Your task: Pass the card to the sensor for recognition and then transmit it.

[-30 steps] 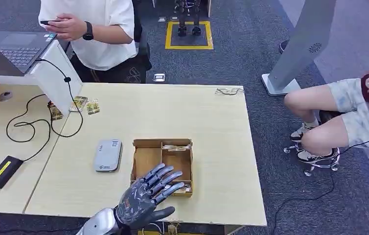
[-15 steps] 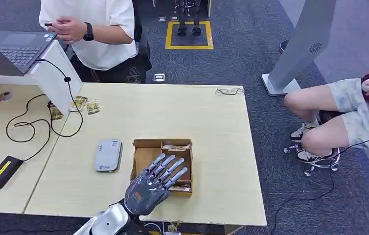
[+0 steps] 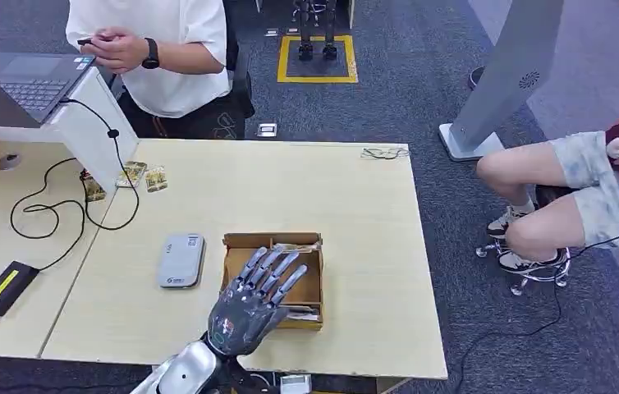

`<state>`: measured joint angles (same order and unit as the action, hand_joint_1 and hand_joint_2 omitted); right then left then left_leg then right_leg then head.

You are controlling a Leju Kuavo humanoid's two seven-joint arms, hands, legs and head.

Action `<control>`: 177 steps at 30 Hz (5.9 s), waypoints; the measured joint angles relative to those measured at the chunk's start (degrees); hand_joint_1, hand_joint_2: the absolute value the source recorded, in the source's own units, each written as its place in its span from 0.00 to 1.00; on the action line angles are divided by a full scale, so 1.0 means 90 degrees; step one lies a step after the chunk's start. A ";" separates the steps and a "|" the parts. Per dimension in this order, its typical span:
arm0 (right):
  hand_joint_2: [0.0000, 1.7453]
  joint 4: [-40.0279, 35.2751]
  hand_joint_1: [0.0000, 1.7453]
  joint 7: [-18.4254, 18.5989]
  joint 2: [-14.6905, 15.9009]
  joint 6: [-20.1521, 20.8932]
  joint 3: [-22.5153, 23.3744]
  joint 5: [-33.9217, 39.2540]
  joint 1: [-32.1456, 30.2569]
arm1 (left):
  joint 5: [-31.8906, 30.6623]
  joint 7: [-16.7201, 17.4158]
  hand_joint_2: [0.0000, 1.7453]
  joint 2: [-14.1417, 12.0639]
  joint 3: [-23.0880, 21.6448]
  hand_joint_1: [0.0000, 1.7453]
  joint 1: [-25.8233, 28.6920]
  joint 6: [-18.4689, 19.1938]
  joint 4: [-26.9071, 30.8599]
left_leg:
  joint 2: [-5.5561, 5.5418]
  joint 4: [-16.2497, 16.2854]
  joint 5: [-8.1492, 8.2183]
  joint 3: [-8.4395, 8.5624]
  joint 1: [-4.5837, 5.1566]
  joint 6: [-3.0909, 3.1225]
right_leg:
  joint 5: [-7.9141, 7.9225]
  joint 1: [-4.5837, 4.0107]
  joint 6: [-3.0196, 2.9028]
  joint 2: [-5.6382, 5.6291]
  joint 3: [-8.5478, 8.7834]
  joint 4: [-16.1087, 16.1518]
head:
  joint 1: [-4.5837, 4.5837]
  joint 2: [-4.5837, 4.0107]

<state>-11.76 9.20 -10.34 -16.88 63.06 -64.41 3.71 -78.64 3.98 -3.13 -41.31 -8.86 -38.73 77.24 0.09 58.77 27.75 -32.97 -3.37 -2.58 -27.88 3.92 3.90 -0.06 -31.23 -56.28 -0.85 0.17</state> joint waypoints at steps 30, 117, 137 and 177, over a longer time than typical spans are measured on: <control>1.00 0.0000 0.00 -0.0109 0.0000 -0.0068 0.0017 -0.0051 0.0001 | -0.0167 -0.0522 1.00 -0.0299 -0.0020 0.00 -0.0128 0.1227 -0.0175 | 0.0000 0.0000 0.0000 0.0001 0.0000 0.0000 | 0.0000 0.0000 0.0000 0.0000 0.0001 0.0000 | 0.0005 0.0000; 1.00 0.0000 0.00 -0.0134 0.0002 -0.0007 0.0068 -0.0240 0.0000 | 0.1377 -0.1423 1.00 -0.1117 0.0544 0.00 -0.0175 0.1161 -0.0175 | 0.0000 0.0000 -0.0002 0.0003 0.0000 -0.0001 | 0.0000 0.0000 -0.0001 0.0000 0.0003 -0.0001 | 0.0000 0.0000; 1.00 0.0000 0.00 -0.0153 0.0073 0.0000 0.0068 -0.0243 0.0000 | 0.1977 -0.1860 1.00 -0.1137 0.0665 0.00 -0.0164 0.1158 -0.0010 | 0.0000 0.0000 -0.0002 0.0003 0.0000 -0.0001 | 0.0001 0.0000 -0.0001 0.0000 0.0004 -0.0001 | 0.0002 0.0000; 1.00 -0.0002 0.00 -0.0223 0.0109 0.0294 0.0068 -0.0345 0.0000 | 0.1727 -0.1826 1.00 -0.1302 0.0636 0.00 -0.0298 0.2246 0.0231 | 0.0000 0.0000 -0.0002 0.0004 0.0000 -0.0001 | 0.0001 0.0000 -0.0001 -0.0001 0.0002 -0.0001 | 0.0002 0.0000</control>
<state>-11.78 7.19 -9.35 -14.23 63.67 -67.52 3.71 -63.10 -12.46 -14.84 -35.58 -11.54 -18.51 79.32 0.09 58.77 27.74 -32.93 -3.37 -2.60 -27.87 3.92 3.89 -0.07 -31.21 -56.28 -0.83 0.17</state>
